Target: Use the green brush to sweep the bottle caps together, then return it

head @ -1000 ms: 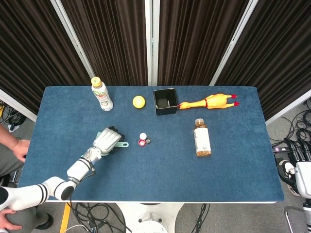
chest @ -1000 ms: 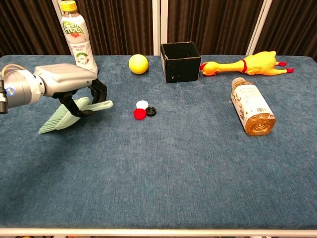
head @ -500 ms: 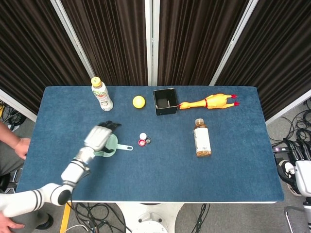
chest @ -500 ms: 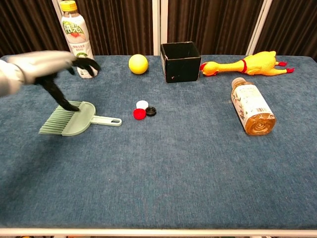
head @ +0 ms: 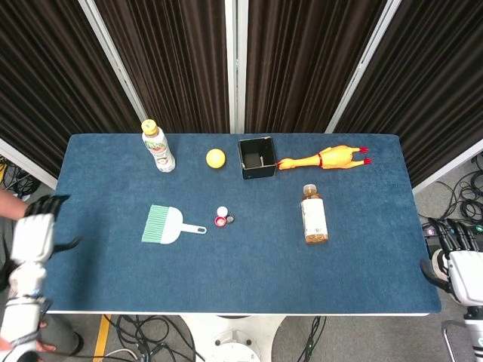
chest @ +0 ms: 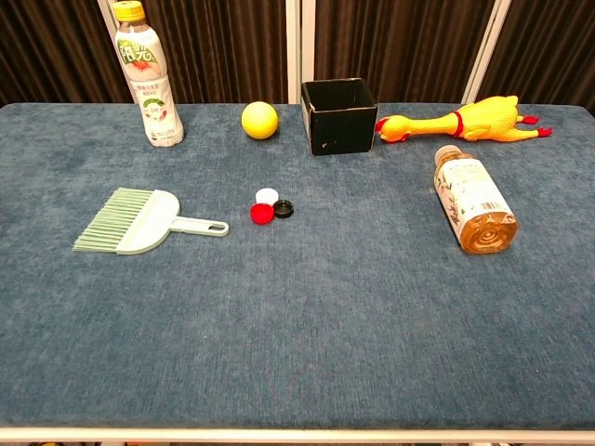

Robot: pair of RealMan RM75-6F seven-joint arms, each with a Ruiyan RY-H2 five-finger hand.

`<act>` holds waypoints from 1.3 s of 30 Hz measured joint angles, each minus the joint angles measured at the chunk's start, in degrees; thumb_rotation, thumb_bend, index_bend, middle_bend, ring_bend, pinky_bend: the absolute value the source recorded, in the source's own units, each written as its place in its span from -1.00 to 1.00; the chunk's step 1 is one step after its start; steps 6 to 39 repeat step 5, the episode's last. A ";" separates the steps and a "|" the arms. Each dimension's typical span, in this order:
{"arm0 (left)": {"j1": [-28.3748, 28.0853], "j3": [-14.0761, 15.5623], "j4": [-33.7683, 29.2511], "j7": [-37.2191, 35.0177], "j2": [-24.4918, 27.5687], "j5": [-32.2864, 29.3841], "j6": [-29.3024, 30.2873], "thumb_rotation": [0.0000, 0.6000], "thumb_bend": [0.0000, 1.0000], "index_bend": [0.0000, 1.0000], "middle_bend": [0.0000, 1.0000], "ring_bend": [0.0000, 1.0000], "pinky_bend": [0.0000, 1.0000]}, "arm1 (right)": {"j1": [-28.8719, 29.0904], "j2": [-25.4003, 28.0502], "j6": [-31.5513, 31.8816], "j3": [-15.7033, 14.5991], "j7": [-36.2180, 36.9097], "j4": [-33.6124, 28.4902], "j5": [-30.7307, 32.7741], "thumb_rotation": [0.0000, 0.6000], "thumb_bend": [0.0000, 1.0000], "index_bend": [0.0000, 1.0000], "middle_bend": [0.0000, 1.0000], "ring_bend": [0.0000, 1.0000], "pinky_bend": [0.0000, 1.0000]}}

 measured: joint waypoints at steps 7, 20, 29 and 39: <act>6.44 3.50 -4.79 2.24 1.45 4.81 6.95 1.00 -0.80 -0.63 -0.65 -0.78 -0.66 | -1.13 -0.50 1.99 -0.25 -1.20 -0.67 -0.59 1.00 -0.40 -1.00 -0.71 -1.00 -1.00; 6.44 3.50 -4.79 2.24 1.45 4.81 6.95 1.00 -0.80 -0.63 -0.65 -0.78 -0.66 | -1.13 -0.50 1.99 -0.25 -1.20 -0.67 -0.59 1.00 -0.40 -1.00 -0.71 -1.00 -1.00; 6.44 3.50 -4.79 2.24 1.45 4.81 6.95 1.00 -0.80 -0.63 -0.65 -0.78 -0.66 | -1.13 -0.50 1.99 -0.25 -1.20 -0.67 -0.59 1.00 -0.40 -1.00 -0.71 -1.00 -1.00; 6.44 3.50 -4.79 2.24 1.45 4.81 6.95 1.00 -0.80 -0.63 -0.65 -0.78 -0.66 | -1.13 -0.50 1.99 -0.25 -1.20 -0.67 -0.59 1.00 -0.40 -1.00 -0.71 -1.00 -1.00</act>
